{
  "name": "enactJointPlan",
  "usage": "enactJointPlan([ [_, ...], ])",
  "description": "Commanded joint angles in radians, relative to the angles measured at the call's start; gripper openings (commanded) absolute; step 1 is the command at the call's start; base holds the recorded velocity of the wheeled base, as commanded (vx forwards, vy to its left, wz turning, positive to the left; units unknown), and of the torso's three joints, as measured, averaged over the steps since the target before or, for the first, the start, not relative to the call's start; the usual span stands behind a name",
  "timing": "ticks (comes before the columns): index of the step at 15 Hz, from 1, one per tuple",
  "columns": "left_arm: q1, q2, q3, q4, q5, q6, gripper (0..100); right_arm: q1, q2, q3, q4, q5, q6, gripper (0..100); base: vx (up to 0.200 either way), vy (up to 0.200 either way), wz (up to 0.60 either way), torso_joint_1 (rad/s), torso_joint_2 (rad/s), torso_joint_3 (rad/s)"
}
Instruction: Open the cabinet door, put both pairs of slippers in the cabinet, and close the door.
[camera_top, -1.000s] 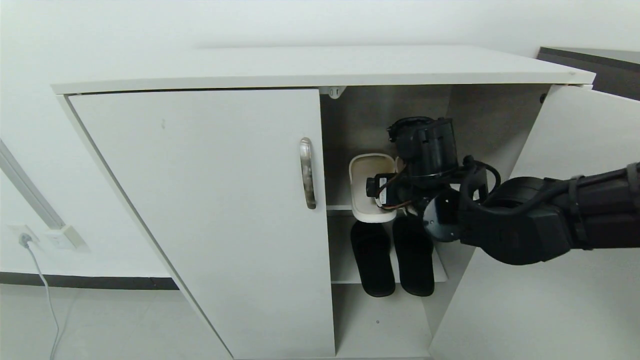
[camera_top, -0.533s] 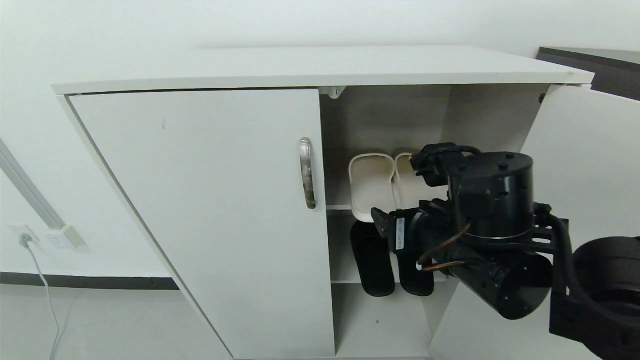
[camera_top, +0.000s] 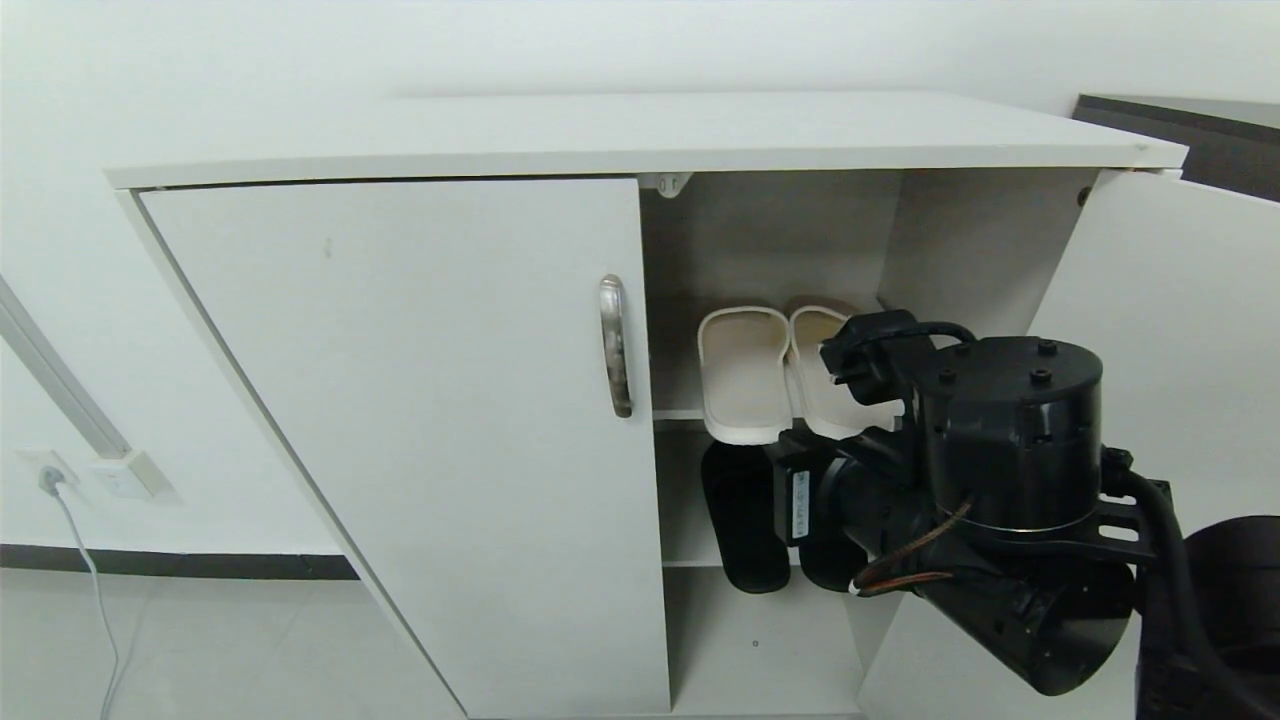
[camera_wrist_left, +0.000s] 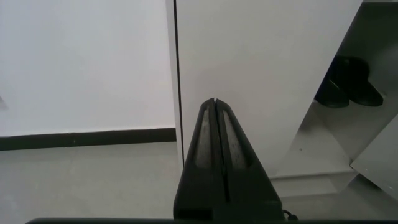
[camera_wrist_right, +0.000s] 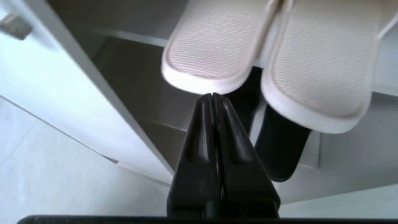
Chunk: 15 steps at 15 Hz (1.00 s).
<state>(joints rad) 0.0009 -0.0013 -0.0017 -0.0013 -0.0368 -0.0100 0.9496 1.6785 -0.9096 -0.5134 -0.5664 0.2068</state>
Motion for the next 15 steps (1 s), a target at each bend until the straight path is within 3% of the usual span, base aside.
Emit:
enactJointPlan([
  [1, 0.001, 0.001, 0.000, 0.000, 0.000, 0.001, 0, 0.006, 0.009, 0.000, 0.000, 0.000, 0.000, 0, 0.000, 0.000, 0.00, 0.000, 0.00, 0.000],
  [5, 0.001, 0.001, 0.000, 0.000, -0.003, 0.002, 0, 0.009, 0.013, 0.000, 0.000, -0.006, 0.002, 0, 0.000, 0.000, 0.00, 0.000, 0.00, 0.000],
  [15, 0.001, 0.001, 0.000, 0.000, -0.003, 0.001, 0, 0.008, 0.017, 0.021, 0.000, 0.002, -0.001, 0, -0.200, 0.000, 0.00, 0.002, 0.00, 0.002],
])
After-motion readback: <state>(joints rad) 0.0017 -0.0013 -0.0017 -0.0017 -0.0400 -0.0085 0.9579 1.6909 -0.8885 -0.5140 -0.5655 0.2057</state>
